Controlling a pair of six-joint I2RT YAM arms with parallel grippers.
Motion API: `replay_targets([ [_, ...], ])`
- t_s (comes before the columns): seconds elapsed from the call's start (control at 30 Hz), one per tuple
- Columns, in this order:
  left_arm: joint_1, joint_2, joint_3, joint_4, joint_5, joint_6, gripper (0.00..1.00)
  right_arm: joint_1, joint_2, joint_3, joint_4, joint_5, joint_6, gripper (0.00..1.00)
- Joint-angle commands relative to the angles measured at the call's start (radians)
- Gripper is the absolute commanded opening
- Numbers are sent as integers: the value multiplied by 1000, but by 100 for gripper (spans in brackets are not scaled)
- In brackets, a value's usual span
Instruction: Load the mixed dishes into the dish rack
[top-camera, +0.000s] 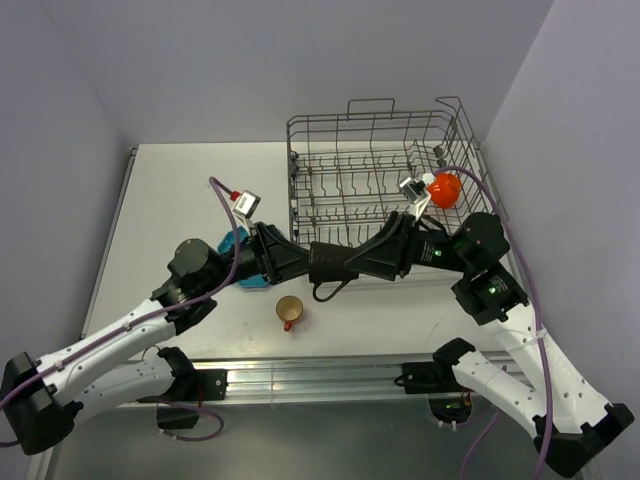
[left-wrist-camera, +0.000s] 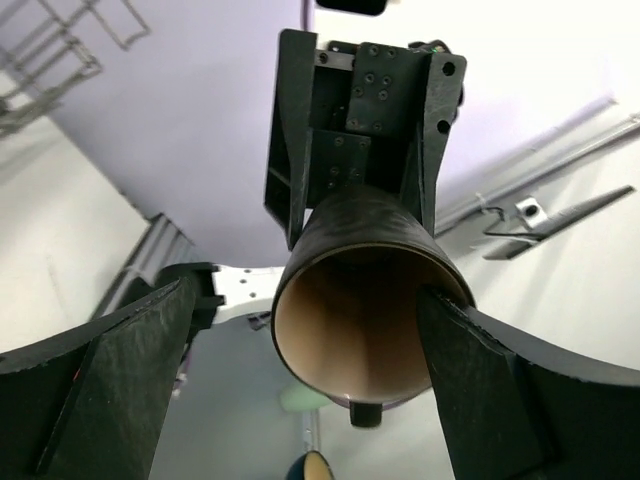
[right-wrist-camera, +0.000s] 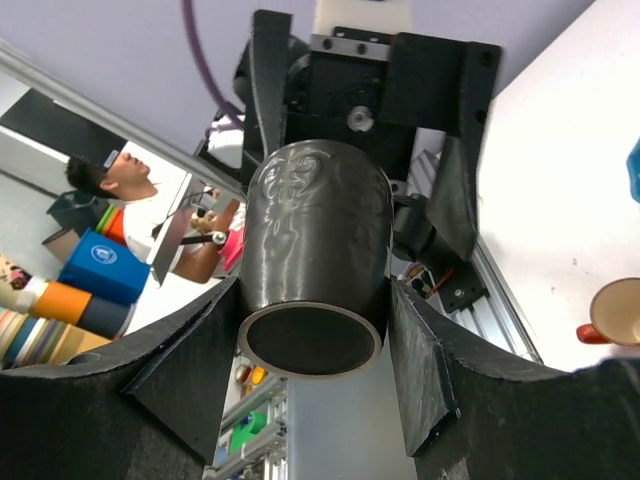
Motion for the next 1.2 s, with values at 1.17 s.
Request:
replay_targets([
  [1.17, 37, -66, 139, -1063, -703, 242, 96, -45, 821, 1037, -1240, 1209, -491, 0],
])
